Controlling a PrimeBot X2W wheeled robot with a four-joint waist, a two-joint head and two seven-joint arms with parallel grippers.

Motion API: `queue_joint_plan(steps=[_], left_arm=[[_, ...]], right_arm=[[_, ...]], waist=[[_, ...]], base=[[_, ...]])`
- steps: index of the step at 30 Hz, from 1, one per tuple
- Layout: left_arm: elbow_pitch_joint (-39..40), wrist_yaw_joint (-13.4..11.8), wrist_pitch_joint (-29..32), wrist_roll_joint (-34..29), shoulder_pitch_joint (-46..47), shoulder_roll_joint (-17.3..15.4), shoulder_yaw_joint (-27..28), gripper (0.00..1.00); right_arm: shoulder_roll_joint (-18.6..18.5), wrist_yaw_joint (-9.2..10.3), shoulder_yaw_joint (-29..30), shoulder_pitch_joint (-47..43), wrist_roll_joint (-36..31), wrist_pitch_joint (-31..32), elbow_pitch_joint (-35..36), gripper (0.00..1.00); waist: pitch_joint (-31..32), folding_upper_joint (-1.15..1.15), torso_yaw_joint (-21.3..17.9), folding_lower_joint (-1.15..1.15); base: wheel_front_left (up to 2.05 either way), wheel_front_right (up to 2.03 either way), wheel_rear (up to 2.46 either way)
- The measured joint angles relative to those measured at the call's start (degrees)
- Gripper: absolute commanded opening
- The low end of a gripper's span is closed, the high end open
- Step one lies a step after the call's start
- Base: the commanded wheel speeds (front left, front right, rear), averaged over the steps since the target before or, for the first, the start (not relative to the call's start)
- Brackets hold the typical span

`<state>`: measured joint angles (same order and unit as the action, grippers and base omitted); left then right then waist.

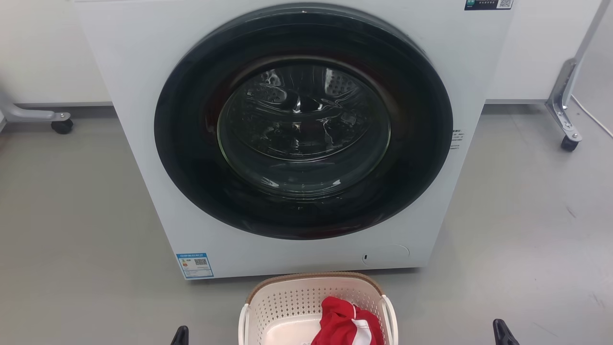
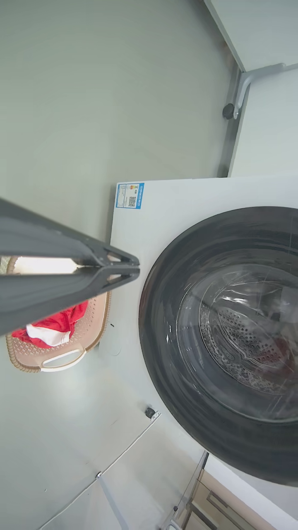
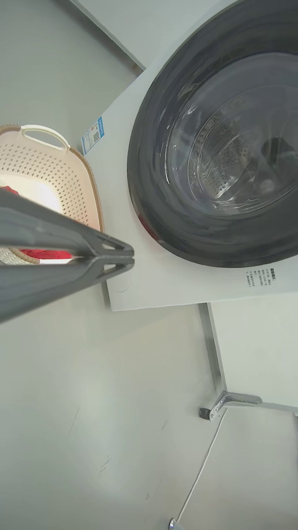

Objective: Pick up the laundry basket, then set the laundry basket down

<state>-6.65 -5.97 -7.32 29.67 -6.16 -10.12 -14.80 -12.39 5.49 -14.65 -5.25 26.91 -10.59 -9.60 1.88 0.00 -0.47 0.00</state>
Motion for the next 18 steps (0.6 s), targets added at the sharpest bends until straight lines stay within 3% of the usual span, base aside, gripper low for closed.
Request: queue_joint_plan(steps=[18], left_arm=[[-1.91, 2.46, 3.19, 13.05, 1.41, 1.54, 4.12, 0.00]], right_arm=[[2.08, -2.33, 4.59, 1.54, 13.67, 3.55, -1.51, 0.00]], waist=[[-0.41, 0.00, 0.09, 0.00]], base=[[0.00, 0.00, 0.00]])
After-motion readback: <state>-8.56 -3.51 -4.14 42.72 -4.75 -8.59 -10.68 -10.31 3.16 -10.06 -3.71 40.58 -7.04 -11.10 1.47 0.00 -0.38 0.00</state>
